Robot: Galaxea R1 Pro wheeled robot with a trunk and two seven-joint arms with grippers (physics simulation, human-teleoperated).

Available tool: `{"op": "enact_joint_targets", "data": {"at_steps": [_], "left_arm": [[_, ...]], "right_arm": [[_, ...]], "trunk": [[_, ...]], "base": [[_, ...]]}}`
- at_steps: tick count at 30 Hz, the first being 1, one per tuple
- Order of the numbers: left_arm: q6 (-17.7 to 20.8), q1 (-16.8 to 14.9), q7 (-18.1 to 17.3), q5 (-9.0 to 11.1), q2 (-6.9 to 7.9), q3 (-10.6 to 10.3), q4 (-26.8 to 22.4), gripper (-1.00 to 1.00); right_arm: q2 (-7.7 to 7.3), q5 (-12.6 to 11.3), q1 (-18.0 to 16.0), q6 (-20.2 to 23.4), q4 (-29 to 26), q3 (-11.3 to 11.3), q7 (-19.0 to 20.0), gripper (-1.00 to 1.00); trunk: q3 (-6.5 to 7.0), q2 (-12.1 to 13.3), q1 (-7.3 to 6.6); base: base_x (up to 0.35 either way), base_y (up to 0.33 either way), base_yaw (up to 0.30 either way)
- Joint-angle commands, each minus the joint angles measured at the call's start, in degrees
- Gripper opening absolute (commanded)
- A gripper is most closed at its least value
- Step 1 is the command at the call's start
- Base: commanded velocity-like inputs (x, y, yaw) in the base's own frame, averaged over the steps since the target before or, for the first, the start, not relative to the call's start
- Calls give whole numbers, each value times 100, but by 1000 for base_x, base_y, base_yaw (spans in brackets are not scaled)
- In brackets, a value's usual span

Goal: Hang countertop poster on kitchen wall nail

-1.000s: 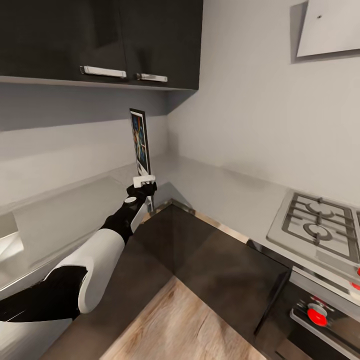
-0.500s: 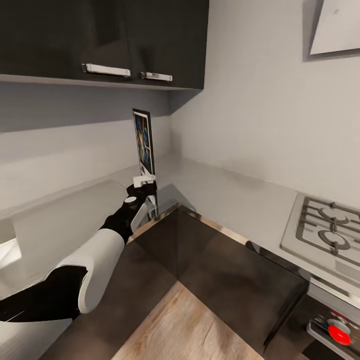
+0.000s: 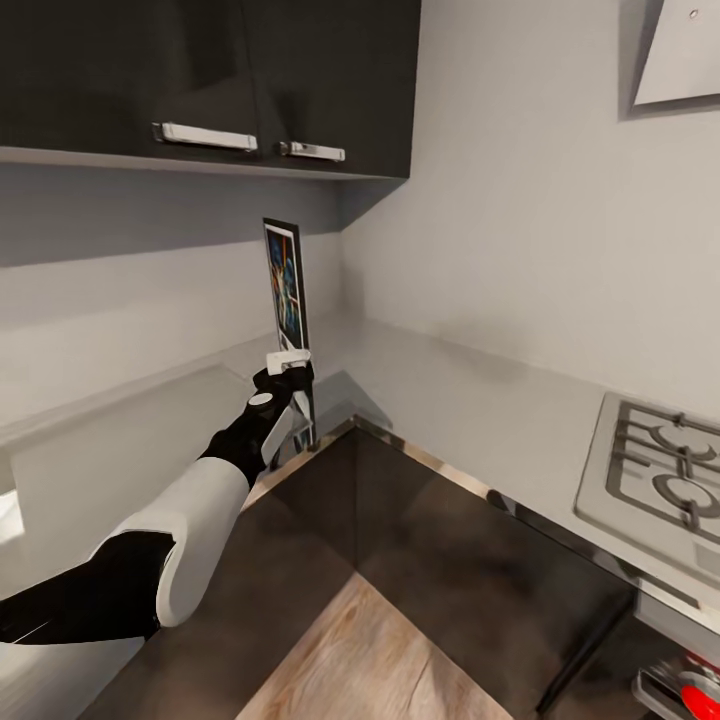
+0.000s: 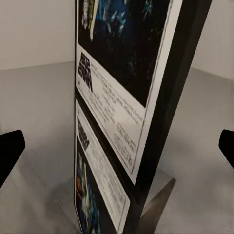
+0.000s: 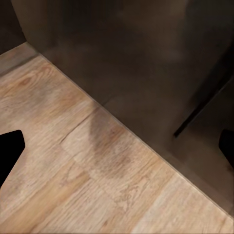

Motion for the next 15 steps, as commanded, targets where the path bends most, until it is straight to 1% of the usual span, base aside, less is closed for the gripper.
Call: {"op": "enact_joint_targets", "data": {"at_steps": [1, 7, 11, 15], "left_arm": [[8, -3, 7, 19, -4, 13, -4, 100], [8, -3, 7, 19, -4, 14, -5, 100], [8, -3, 7, 19, -4, 14, -5, 100], [8, -3, 7, 19, -4, 13, -5, 100]], "right_arm": [[0, 56, -4, -16, 3, -39, -1, 100], [0, 56, -4, -16, 3, -39, -1, 100], [0, 56, -4, -16, 3, -39, -1, 100], [0, 56, -4, -16, 3, -39, -1, 100]], "trunk": [[-6, -3, 1], [-6, -3, 1], [-6, -3, 1], [-6, -3, 1]], "base": [[88, 0, 0], [42, -3, 0], [186, -95, 0], [51, -26, 0]]}}
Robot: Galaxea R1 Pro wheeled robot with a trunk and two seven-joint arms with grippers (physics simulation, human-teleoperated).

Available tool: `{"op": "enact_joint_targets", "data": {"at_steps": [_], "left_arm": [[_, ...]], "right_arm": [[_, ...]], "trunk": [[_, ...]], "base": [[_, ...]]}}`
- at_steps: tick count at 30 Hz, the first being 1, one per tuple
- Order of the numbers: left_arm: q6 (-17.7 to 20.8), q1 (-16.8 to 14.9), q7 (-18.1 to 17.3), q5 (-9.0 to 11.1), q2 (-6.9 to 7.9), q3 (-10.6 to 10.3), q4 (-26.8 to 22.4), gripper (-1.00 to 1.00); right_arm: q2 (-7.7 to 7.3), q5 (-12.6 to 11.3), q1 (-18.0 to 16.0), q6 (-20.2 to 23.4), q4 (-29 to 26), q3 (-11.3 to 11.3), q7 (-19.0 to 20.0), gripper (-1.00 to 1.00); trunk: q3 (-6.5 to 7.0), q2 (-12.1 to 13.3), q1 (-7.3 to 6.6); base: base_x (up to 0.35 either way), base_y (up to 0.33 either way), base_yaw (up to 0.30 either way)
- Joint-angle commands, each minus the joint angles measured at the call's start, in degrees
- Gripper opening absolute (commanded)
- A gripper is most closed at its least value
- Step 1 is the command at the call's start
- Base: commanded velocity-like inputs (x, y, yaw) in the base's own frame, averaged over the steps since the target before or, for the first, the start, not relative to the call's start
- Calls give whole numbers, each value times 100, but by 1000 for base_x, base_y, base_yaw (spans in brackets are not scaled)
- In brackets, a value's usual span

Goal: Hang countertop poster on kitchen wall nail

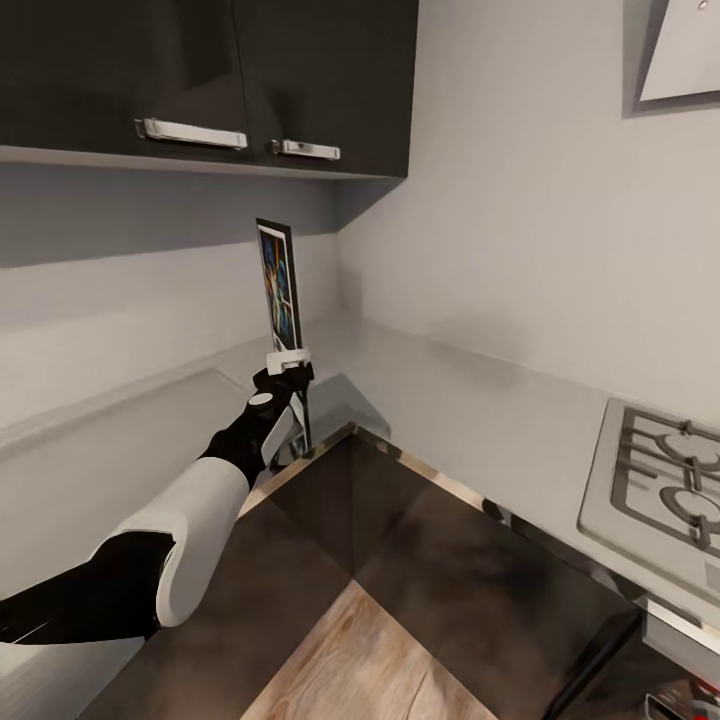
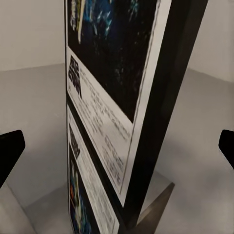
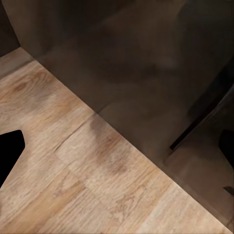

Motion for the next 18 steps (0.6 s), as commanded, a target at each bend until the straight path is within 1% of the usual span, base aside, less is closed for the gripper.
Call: {"op": "enact_joint_targets", "data": {"at_steps": [1, 11, 18], "left_arm": [[8, -3, 7, 19, -4, 13, -4, 100], [8, -3, 8, 19, -4, 13, -4, 100], [8, -3, 28, 19, -4, 15, -4, 100]], "right_arm": [[0, 56, -3, -16, 3, -39, -1, 100], [0, 56, -3, -16, 3, -39, -1, 100], [0, 56, -3, -16, 3, -39, -1, 100]], "trunk": [[-6, -3, 0], [-6, -3, 0], [-6, -3, 0]], "base": [[20, -10, 0], [13, -3, 0], [175, 0, 0]]}}
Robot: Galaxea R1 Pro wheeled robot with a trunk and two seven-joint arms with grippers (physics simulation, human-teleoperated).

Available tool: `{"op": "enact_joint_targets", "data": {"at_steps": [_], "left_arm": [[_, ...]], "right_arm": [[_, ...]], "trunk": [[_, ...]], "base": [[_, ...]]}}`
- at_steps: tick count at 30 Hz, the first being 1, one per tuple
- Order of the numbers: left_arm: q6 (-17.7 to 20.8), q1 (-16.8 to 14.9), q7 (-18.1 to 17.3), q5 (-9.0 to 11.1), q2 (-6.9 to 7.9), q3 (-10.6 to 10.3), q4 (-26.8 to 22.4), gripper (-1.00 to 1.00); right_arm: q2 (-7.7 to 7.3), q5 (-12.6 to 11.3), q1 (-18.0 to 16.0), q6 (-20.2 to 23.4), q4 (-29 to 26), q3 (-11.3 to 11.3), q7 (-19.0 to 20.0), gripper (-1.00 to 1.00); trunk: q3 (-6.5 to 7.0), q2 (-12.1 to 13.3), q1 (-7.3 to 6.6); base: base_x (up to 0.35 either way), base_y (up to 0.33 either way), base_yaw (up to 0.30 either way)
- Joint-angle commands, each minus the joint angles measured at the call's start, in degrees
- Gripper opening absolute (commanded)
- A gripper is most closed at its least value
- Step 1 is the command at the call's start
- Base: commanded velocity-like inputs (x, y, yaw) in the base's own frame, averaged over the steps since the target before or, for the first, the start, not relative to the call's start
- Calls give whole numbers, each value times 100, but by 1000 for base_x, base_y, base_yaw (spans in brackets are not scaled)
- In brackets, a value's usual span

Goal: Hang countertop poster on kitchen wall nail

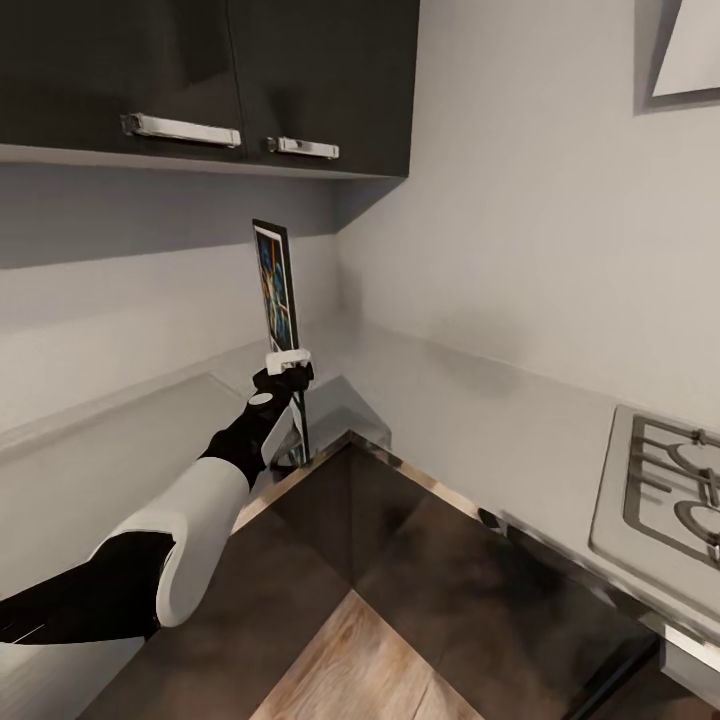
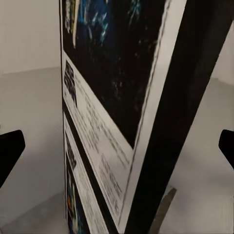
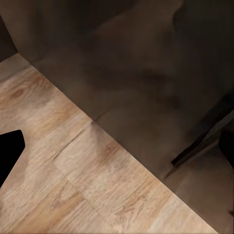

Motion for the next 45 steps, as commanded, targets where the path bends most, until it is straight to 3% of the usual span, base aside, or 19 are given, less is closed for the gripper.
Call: {"op": "enact_joint_targets", "data": {"at_steps": [1, 5, 19, 20, 45], "left_arm": [[8, -3, 65, 19, -4, 13, -4, 100], [15, -3, 363, 19, -4, 6, -4, 100], [75, -4, 468, 19, -4, -10, 1, 100], [79, -4, 469, 19, -4, -17, 2, -100], [81, -3, 473, 19, -4, -17, -20, -100]], "right_arm": [[0, 56, -4, -16, 3, -39, -1, 100], [0, 56, -4, -16, 3, -39, -1, 100], [0, 56, -4, -16, 3, -39, -1, 100], [0, 56, -4, -16, 3, -39, -1, 100], [0, 56, -4, -16, 3, -39, -1, 100]], "trunk": [[-6, -3, 1], [-6, -3, 1], [-6, -3, 1], [-6, -3, 1], [-6, -3, 1]], "base": [[59, 0, 0], [24, 0, 0], [3, 0, 0], [0, 0, 0], [0, 0, 0]]}}
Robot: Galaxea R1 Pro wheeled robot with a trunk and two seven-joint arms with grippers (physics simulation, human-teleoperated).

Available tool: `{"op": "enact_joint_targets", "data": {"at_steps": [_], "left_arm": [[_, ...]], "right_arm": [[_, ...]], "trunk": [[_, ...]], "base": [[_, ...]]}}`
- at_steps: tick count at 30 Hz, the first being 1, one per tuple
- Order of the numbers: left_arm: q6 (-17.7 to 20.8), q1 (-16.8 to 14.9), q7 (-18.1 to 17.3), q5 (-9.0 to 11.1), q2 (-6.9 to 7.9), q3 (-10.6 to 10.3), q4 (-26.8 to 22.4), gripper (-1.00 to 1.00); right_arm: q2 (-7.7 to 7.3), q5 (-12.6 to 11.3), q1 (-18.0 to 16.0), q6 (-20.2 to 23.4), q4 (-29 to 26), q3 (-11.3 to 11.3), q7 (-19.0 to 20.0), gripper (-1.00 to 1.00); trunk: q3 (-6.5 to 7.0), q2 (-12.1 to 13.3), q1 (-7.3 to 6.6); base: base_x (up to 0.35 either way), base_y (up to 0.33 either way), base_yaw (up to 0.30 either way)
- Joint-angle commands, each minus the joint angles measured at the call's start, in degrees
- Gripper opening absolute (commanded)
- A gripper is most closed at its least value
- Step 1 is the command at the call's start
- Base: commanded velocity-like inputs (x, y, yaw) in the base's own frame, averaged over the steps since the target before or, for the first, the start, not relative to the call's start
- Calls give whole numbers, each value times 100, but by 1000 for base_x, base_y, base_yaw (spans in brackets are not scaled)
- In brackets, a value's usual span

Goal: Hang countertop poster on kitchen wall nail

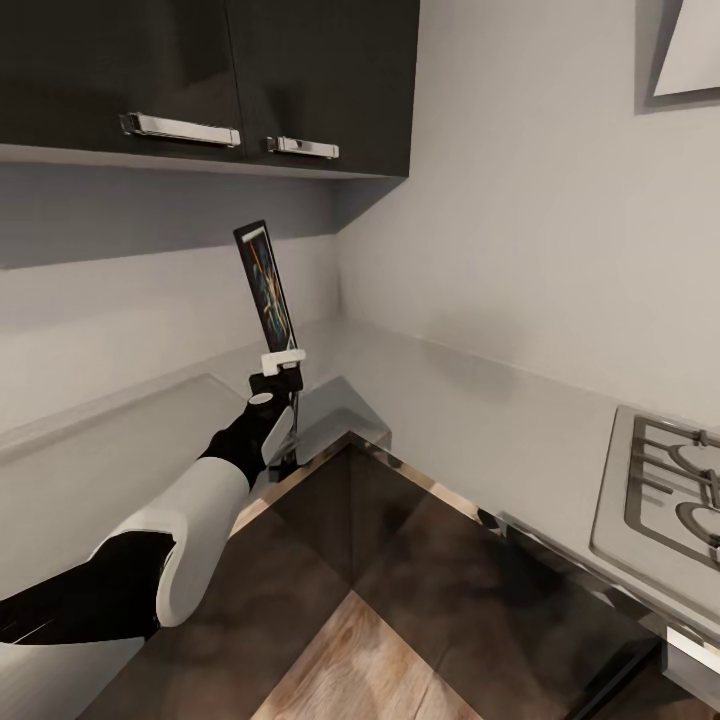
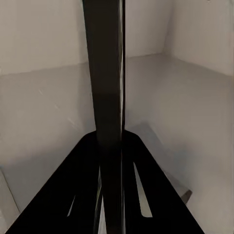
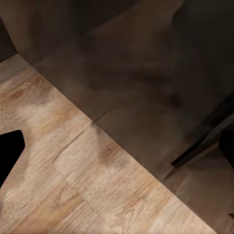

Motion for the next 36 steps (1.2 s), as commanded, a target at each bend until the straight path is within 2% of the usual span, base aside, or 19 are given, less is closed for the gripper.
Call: {"op": "enact_joint_targets", "data": {"at_steps": [1, 2, 3, 6, 17, 36], "left_arm": [[19, -2, 9, 1, -3, 10, -18, -100], [18, -2, 8, 1, -3, 11, -60, -100], [133, -3, -20, 23, -3, 14, -673, -100], [284, -3, -20, 26, -3, 13, -769, -100], [384, -3, -20, 27, -3, 12, -826, -100], [386, -2, -27, 28, -3, 12, -827, -100]], "right_arm": [[0, 56, -3, -16, 3, -39, -1, 100], [0, 56, -3, -17, 3, -39, -1, 100], [-4, 55, -3, -24, 3, -39, -1, 100], [-6, 55, -3, -24, 3, -39, -1, 100], [-9, 55, -3, -24, 3, -39, -1, 100], [-9, 55, -3, -24, 3, -39, -1, 100]], "trunk": [[-6, -3, 0], [-6, -3, 0], [-6, -3, 0], [-6, -3, 0], [-6, -3, 0], [-6, -3, 0]], "base": [[0, 0, 0], [0, 0, 0], [0, 0, 0], [0, 0, 0], [-22, 0, 0], [-312, 0, 0]]}}
